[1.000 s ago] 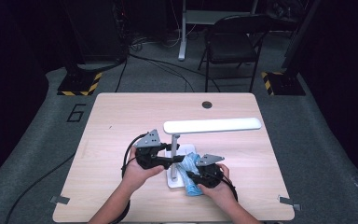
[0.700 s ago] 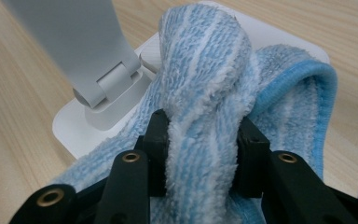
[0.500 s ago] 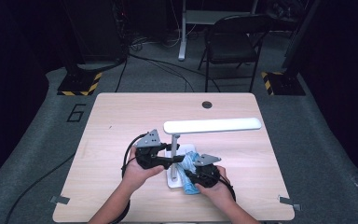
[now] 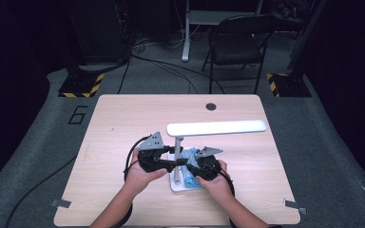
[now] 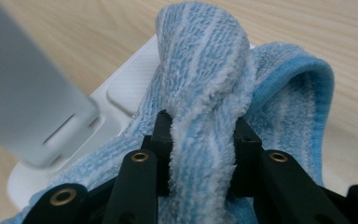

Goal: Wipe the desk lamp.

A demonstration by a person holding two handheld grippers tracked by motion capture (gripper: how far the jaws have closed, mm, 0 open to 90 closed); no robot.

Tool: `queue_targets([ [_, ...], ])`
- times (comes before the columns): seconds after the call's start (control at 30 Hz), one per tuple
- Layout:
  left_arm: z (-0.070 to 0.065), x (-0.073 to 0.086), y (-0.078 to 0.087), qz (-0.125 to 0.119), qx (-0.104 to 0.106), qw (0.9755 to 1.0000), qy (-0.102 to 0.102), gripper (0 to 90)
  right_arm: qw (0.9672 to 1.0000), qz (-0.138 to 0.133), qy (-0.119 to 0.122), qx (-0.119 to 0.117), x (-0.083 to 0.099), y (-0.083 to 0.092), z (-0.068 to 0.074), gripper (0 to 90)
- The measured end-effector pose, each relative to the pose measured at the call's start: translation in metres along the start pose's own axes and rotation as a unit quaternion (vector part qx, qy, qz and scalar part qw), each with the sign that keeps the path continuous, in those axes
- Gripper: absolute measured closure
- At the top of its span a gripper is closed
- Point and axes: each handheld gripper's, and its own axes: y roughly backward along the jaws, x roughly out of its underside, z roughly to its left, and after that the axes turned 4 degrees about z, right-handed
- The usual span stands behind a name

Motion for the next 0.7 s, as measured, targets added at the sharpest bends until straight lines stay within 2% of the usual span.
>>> queue_targets([
  [0.27, 0.0, 0.001, 0.001, -0.001, 0.0, 1.0, -0.001, 49.8, 0.9998, -0.007, -0.014, 0.008, -0.017, -0.015, -0.018, 69.1],
  [0.47, 0.0, 0.001, 0.001, -0.002, -0.002, 1.0, -0.002, 49.9, 0.9997, -0.005, -0.018, 0.016, -0.027, -0.022, -0.025, 68.7],
  [0.53, 0.0, 0.001, 0.001, -0.002, -0.002, 1.0, -0.003, 50.0, 0.9994, -0.006, -0.026, 0.02, -0.03, -0.025, -0.026, 68.5],
  [0.7, 0.001, 0.001, 0.001, -0.003, 0.001, 1.0, -0.002, 50.0, 0.9994, -0.01, -0.029, 0.017, -0.032, -0.027, -0.03, 68.4],
])
